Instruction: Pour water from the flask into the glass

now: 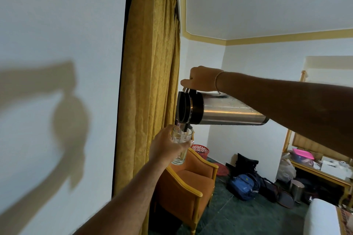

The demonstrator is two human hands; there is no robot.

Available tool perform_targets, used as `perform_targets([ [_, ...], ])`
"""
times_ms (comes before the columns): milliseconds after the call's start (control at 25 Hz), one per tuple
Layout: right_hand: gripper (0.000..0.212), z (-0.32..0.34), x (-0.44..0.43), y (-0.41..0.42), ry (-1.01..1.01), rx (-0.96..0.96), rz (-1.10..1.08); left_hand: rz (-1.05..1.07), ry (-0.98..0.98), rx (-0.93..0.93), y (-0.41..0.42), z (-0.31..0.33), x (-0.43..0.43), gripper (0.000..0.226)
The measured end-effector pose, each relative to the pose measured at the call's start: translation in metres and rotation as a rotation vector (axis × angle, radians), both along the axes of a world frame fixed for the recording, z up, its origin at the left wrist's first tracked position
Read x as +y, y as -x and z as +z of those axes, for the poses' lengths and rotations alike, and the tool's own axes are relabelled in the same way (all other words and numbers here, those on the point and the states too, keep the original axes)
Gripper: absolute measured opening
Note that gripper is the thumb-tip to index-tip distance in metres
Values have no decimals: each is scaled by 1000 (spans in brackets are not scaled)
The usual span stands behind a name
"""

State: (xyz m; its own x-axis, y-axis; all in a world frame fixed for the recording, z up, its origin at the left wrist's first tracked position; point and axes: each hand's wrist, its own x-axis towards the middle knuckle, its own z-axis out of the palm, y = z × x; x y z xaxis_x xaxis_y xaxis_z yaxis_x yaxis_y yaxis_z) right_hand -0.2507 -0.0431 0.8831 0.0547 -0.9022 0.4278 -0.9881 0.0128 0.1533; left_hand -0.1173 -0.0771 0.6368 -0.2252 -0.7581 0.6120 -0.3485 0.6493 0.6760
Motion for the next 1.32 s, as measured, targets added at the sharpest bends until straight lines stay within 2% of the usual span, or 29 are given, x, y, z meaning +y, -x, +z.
perform_targets([
  [240, 51, -3, 4, 1, 0, 17, -17, -3, 16, 14, -3, -2, 6, 66],
  [1040, 52, 5, 22, 2, 1, -34, -16, -23, 25, 22, -5, -1, 13, 77],
  [1320, 50, 5, 19, 2, -7, 6, -33, -21, 39, 31, -1, -2, 13, 81],
])
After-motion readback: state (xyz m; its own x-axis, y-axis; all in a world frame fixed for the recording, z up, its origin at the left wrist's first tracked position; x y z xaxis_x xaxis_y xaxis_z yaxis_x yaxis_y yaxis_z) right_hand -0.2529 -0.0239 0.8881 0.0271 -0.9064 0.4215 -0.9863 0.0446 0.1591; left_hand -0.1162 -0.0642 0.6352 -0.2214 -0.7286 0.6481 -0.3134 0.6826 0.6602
